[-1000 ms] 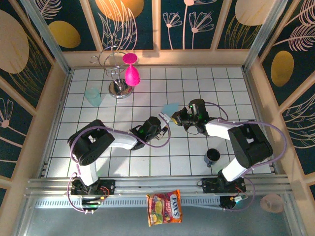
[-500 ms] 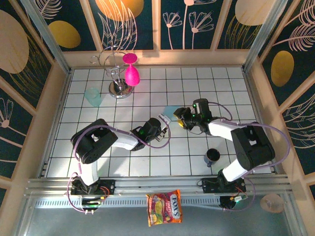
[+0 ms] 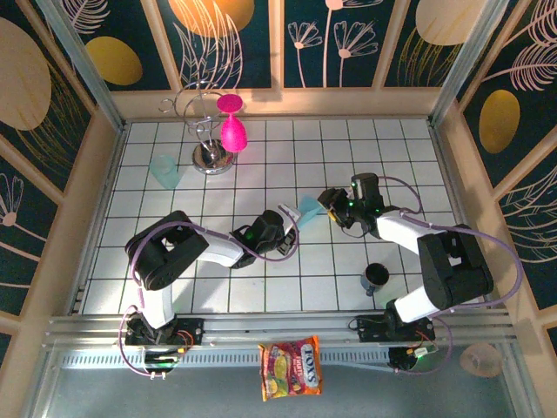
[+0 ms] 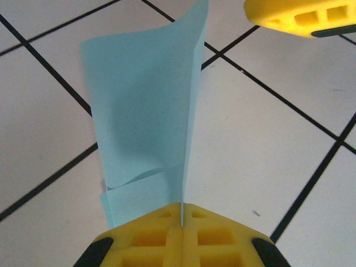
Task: Fold a paper plane with a square sheet of paper (pick it up from the middle)
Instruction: Fold the wing for the fifth time at the center of the table.
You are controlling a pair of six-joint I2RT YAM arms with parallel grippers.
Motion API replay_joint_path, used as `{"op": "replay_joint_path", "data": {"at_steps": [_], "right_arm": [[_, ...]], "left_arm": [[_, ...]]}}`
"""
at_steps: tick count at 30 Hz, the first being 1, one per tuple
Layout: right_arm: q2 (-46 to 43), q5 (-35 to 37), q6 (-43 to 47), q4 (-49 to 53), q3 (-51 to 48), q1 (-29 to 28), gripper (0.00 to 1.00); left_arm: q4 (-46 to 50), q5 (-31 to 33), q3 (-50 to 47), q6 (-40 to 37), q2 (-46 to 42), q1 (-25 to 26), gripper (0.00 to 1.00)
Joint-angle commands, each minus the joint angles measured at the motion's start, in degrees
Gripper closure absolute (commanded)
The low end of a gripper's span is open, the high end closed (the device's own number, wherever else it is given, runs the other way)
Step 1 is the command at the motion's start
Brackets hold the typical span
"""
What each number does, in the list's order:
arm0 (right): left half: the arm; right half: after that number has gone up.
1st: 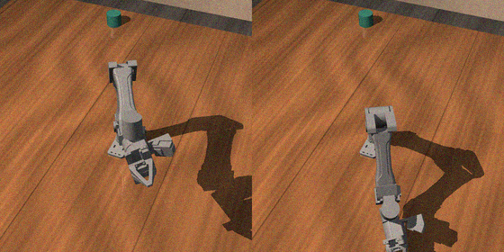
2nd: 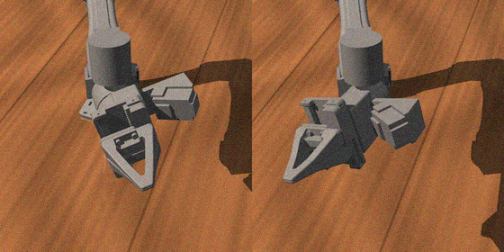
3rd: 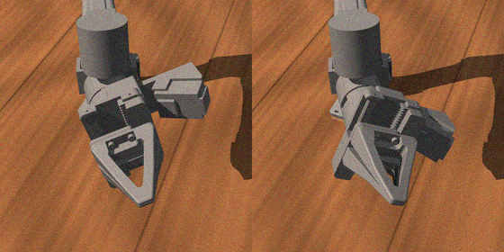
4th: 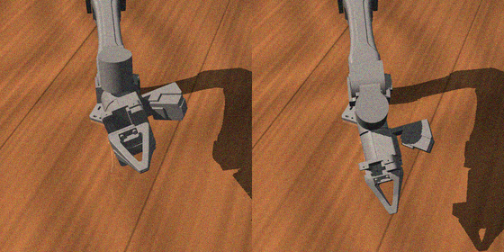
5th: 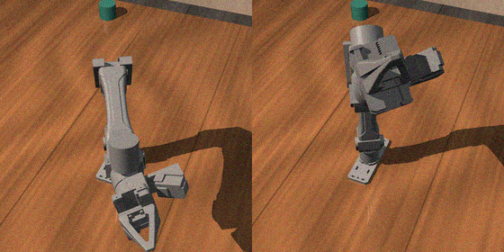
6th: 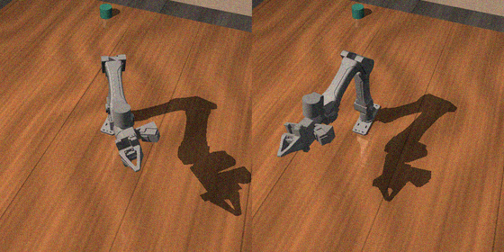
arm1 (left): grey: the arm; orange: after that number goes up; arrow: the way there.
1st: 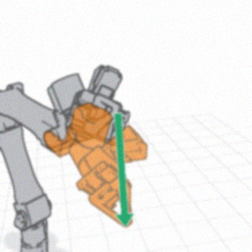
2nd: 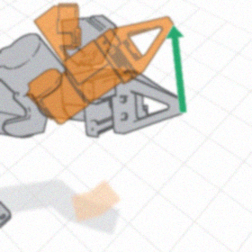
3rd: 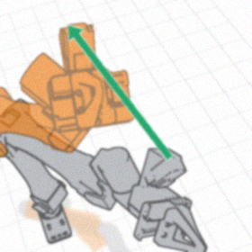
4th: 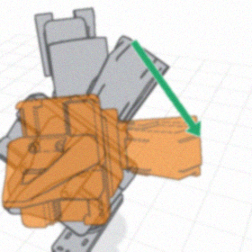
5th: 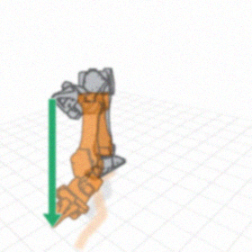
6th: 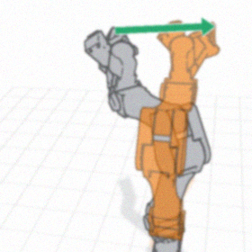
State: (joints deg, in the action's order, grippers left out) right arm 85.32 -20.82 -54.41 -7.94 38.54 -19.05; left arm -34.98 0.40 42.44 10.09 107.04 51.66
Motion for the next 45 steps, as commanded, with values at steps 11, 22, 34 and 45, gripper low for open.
{"op": "replay_joint_path", "data": {"at_steps": [11,22,34,45], "right_arm": [[-4.46,5.06,7.15,2.13,-2.31,0.92,0.44],[-5.37,5.7,7.67,1.79,-2.95,1.09,0.43],[-5.0,3.82,11.21,-0.36,-4.43,0.74,0.4],[0.37,0.25,18.53,-0.43,-1.36,-2.92,0.35]], "left_arm": [[-1.18,-9.77,-0.34,11.9,0.51,-2.67,0.93],[-0.38,-14.13,0.51,16.54,2.24,-4.69,0.94],[0.06,-21.04,1.68,26.99,0.59,-7.6,0.95],[-6.29,-26.66,0.95,43.71,1.68,-8.46,0.96]]}}
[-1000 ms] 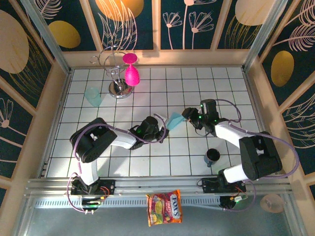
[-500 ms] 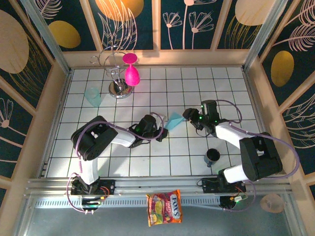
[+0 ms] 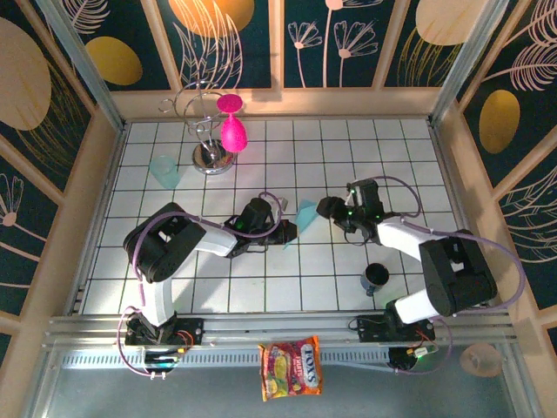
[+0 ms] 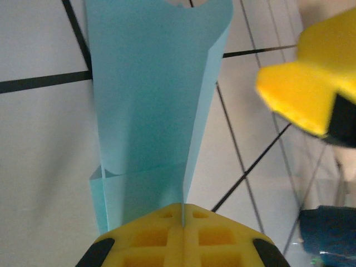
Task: Fold a paper plane with a square sheet of paper (pick it up from the middle)
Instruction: Fold the wing for the fifth time at the center of the table.
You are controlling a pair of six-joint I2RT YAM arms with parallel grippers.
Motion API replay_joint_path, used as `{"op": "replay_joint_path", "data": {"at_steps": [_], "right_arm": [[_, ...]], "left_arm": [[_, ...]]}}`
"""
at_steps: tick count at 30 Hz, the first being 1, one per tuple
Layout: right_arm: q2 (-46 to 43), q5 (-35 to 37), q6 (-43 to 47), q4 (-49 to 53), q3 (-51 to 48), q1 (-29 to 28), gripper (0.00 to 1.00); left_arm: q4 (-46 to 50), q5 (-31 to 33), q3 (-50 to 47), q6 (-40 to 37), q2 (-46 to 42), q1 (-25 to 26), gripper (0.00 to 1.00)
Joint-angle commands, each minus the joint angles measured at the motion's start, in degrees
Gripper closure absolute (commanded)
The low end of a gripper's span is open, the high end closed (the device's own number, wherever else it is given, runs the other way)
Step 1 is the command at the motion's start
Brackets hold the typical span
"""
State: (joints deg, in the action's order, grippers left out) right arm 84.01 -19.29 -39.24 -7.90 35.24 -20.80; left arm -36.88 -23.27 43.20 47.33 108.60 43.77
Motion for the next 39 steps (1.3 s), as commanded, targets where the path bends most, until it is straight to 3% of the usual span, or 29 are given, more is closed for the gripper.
{"op": "replay_joint_path", "data": {"at_steps": [1,22,39], "right_arm": [[2.48,-1.28,3.91,-0.13,2.55,-1.56,0.35],[8.41,-1.61,7.11,3.13,5.54,-3.98,0.35],[9.91,-1.19,6.77,3.01,7.28,-4.81,0.35]], "left_arm": [[-4.76,-3.14,0.21,7.45,0.32,-0.61,0.96],[-10.08,-4.84,-0.73,18.94,3.16,-1.59,0.98],[-8.97,-4.42,-0.93,18.72,5.22,-1.62,0.96]]}}
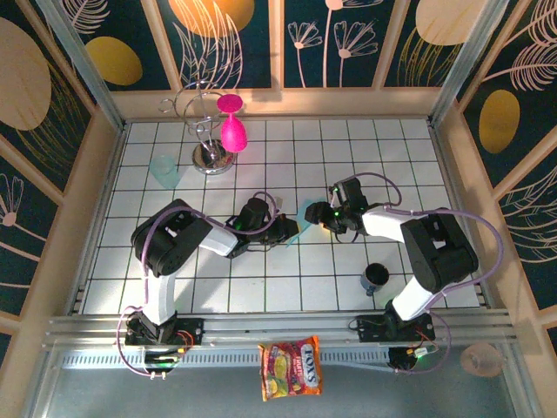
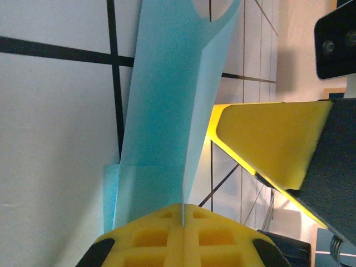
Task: Fold a paper plane with a square sheet of paper (pick it up from the middle)
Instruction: Fold the wing for the fifth time at the center of the table.
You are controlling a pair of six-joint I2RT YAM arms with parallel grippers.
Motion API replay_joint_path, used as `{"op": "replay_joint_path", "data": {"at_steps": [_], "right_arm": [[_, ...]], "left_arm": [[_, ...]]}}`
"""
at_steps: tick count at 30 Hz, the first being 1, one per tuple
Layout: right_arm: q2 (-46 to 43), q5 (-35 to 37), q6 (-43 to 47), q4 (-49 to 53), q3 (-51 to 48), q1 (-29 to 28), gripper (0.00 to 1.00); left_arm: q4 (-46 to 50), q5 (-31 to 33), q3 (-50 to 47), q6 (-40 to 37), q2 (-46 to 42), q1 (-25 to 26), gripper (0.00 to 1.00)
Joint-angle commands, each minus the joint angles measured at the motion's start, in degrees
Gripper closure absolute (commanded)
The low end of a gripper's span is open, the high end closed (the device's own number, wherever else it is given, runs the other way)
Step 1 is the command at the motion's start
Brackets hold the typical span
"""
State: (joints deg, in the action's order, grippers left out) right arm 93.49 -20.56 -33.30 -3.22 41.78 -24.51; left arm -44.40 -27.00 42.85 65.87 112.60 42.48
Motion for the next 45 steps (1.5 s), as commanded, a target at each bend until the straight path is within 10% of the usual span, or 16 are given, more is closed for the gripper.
{"op": "replay_joint_path", "data": {"at_steps": [1,21,45], "right_arm": [[0.63,0.06,0.95,-1.6,0.91,-1.19,0.34],[12.88,14.36,0.12,11.69,8.99,-5.06,0.41],[14.7,13.7,-1.77,11.59,9.72,-5.41,0.42]], "left_arm": [[-1.47,-0.76,-0.49,0.16,1.22,-0.33,0.96],[-1.39,0.36,-2.57,-0.16,-1.54,-0.34,0.8],[17.87,12.96,-4.14,-9.64,-14.04,3.2,0.52]]}}
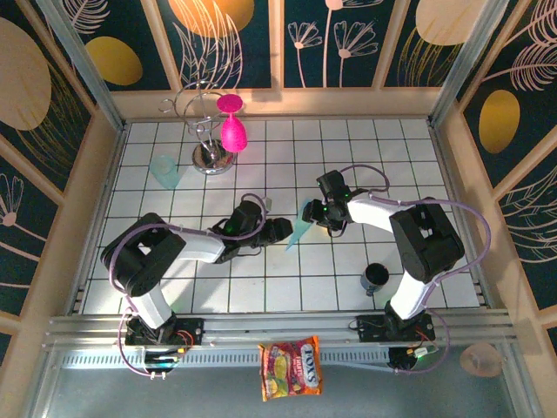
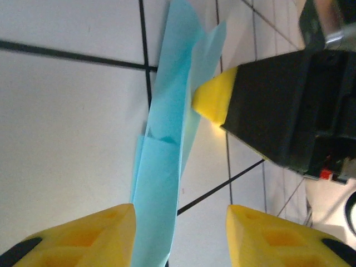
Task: Fold a paper plane with a square sheet of paper (pick it up from the middle)
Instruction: Fold the wing for the fifth time at the center of the table.
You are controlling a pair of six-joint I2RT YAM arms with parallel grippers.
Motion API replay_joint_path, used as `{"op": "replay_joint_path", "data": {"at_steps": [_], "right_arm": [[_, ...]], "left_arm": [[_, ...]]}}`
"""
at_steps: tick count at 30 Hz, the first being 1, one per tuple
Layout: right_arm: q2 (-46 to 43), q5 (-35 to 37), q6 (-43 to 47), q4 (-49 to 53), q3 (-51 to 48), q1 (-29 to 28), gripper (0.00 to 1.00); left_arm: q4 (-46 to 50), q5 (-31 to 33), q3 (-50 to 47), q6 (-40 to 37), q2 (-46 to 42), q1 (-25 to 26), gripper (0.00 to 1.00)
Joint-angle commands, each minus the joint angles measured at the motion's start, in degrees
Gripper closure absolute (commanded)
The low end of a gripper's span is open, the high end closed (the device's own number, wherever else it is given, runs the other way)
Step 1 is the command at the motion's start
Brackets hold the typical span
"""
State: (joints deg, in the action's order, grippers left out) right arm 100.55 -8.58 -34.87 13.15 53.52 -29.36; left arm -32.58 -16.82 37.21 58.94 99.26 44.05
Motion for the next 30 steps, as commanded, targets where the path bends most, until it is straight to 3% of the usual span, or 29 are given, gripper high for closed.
{"op": "replay_joint_path", "data": {"at_steps": [1,13,30], "right_arm": [[7.68,1.73,-0.28,-4.75,-2.05,-0.52,0.42],[8.56,1.55,-0.73,-4.74,-2.01,-0.43,0.43],[9.39,1.81,-0.96,-4.36,-2.1,-0.34,0.46]], "left_arm": [[7.24,3.44,2.12,-3.09,-0.7,2.03,0.52],[13.28,5.14,6.1,-5.14,3.39,4.23,0.58],[17.28,6.44,7.51,-5.28,6.0,4.37,0.75]]}}
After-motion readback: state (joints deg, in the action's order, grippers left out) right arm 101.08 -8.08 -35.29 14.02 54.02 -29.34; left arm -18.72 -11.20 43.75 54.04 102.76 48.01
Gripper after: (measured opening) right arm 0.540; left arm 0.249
